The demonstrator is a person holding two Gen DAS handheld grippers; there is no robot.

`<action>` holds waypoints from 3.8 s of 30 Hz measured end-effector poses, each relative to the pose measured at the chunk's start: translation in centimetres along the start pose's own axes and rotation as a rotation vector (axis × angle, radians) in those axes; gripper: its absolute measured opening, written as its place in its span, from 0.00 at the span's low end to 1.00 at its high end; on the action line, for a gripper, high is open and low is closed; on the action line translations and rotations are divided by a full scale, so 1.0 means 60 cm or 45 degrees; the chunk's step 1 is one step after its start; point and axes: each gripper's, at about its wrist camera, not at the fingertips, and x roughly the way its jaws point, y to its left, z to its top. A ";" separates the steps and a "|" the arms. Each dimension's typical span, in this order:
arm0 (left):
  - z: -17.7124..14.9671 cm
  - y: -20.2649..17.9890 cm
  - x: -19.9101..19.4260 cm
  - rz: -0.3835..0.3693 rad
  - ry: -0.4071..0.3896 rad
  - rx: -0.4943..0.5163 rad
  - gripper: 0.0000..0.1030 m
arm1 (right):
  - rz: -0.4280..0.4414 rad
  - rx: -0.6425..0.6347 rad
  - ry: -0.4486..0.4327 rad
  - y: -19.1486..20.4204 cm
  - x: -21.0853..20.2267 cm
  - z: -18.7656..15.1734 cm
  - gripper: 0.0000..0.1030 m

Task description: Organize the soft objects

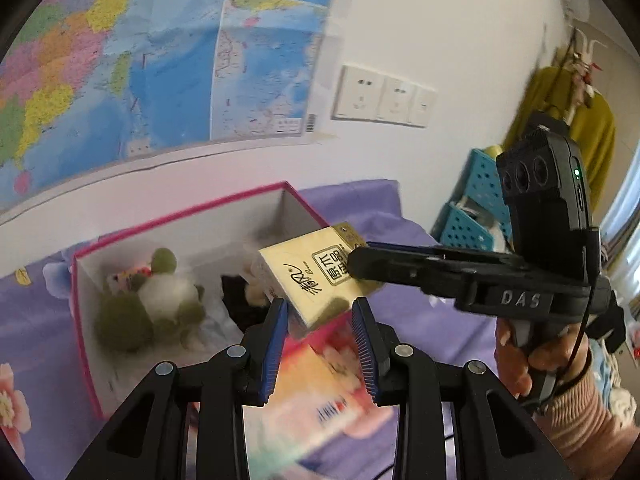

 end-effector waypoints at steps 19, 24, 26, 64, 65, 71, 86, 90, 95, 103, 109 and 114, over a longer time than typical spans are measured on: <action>0.050 0.064 0.111 0.057 0.135 -0.184 0.32 | -0.187 0.167 0.000 -0.090 0.097 0.065 0.41; 0.027 0.061 0.060 0.045 0.059 -0.145 0.32 | -0.154 0.119 -0.007 -0.071 0.065 0.035 0.41; 0.010 0.056 0.026 0.028 0.015 -0.113 0.33 | -0.117 0.100 -0.010 -0.060 0.047 0.021 0.41; -0.358 0.079 -0.039 -0.109 0.281 -0.362 0.40 | 0.151 -0.076 0.469 0.087 0.135 -0.283 0.46; -0.359 0.079 -0.039 -0.116 0.278 -0.368 0.39 | 0.162 -0.086 0.476 0.093 0.136 -0.286 0.46; -0.372 0.071 -0.050 -0.110 0.288 -0.338 0.34 | 0.192 -0.095 0.501 0.105 0.128 -0.301 0.37; -0.375 0.113 -0.061 -0.052 0.251 -0.401 0.31 | 0.190 -0.055 0.461 0.095 0.134 -0.294 0.38; -0.373 0.106 -0.062 -0.076 0.245 -0.396 0.31 | 0.246 -0.004 0.456 0.091 0.130 -0.301 0.27; -0.377 0.102 -0.055 -0.089 0.250 -0.411 0.31 | 0.243 0.004 0.430 0.089 0.120 -0.301 0.24; -0.363 0.085 -0.073 -0.136 0.200 -0.387 0.31 | 0.281 0.001 0.367 0.093 0.078 -0.292 0.21; -0.328 0.063 -0.094 -0.148 0.136 -0.320 0.31 | 0.289 -0.025 0.290 0.099 0.038 -0.266 0.20; -0.290 0.049 -0.106 -0.141 0.081 -0.260 0.31 | 0.285 -0.049 0.225 0.104 0.012 -0.238 0.20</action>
